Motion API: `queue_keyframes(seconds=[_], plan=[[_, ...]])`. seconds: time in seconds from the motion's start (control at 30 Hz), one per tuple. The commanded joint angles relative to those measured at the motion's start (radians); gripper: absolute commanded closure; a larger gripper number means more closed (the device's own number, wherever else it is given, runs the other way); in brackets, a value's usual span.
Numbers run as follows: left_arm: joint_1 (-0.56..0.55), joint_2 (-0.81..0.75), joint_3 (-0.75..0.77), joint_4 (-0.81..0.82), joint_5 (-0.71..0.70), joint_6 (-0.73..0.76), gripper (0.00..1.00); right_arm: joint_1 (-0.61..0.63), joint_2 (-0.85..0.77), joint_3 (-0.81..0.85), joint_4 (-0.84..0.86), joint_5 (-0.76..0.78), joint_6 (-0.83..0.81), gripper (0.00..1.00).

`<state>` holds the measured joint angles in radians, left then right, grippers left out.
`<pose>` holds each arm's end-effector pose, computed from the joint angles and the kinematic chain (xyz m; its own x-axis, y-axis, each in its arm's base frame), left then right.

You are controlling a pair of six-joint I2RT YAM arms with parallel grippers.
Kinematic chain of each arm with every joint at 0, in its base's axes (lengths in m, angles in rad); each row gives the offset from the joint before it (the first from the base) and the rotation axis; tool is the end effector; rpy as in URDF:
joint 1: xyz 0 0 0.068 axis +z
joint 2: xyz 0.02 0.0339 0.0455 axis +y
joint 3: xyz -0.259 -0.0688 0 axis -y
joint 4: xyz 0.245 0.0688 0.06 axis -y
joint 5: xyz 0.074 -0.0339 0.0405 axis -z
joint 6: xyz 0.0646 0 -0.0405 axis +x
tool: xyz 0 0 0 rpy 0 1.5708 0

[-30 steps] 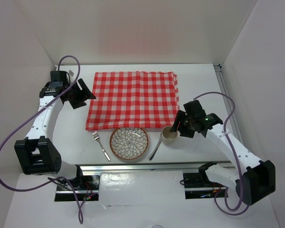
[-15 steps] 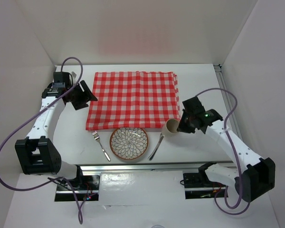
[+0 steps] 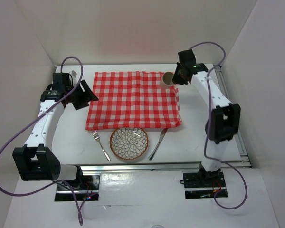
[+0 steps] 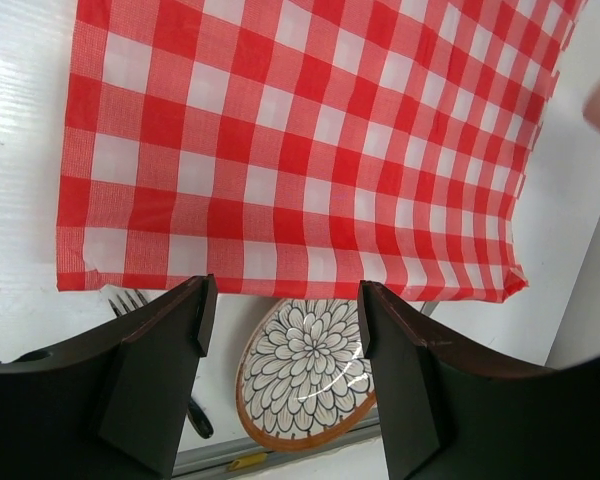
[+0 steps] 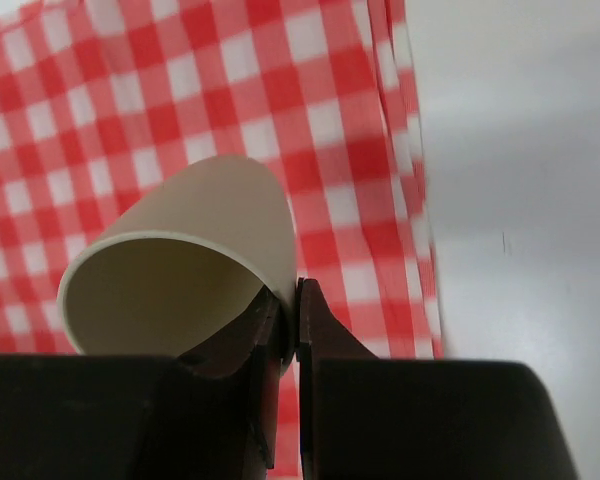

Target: Set the dinner table for one person

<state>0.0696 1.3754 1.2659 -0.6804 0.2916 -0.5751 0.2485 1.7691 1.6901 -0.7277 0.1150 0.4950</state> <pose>0.3160 0.0034 0.3039 -0.6682 -0.5688 -0.4796 -0.2719 0.7867 -0.5542 0.4047 0.0950 0.3081 -0.6953 0.3104 -0.6482 0.1852 0.9488 0.2558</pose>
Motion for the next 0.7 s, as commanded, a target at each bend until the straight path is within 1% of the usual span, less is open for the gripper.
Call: queue_keyframes(seconds=[0.0,0.03,0.07,0.1,0.13,0.17,0.23,0.37,0.57,0.67], plan=[[-0.017,-0.056,-0.031,-0.005,-0.002,0.003,0.25,-0.020,0.165,0.231,0.015,0.005,-0.065,1.00],[-0.017,-0.056,-0.045,-0.005,-0.002,0.003,0.25,-0.020,0.253,0.284,0.001,0.029,-0.065,1.00],[-0.017,-0.056,-0.056,-0.005,-0.002,0.003,0.25,-0.020,0.291,0.327,0.001,0.029,-0.078,1.00],[-0.017,-0.056,-0.056,-0.005,-0.002,0.003,0.25,-0.029,0.365,0.415,-0.028,0.040,-0.078,1.00],[-0.027,-0.056,-0.066,-0.005,-0.002,0.003,0.25,-0.029,0.400,0.456,-0.041,0.040,-0.078,1.00],[-0.027,-0.056,-0.066,-0.005,-0.002,0.003,0.25,-0.041,0.432,0.535,-0.058,0.040,-0.087,1.00],[-0.027,-0.056,-0.076,-0.005,-0.011,0.003,0.25,-0.051,0.505,0.581,-0.084,0.054,-0.087,1.00],[-0.027,-0.038,-0.085,-0.005,-0.011,0.003,0.25,-0.072,0.544,0.597,-0.058,0.011,-0.087,1.00],[-0.036,-0.018,-0.094,0.004,-0.011,0.003,0.25,-0.103,0.587,0.582,-0.027,-0.012,-0.087,1.00],[-0.036,-0.018,-0.094,0.004,-0.020,0.003,0.25,-0.103,0.630,0.625,-0.042,-0.023,-0.087,1.00]])
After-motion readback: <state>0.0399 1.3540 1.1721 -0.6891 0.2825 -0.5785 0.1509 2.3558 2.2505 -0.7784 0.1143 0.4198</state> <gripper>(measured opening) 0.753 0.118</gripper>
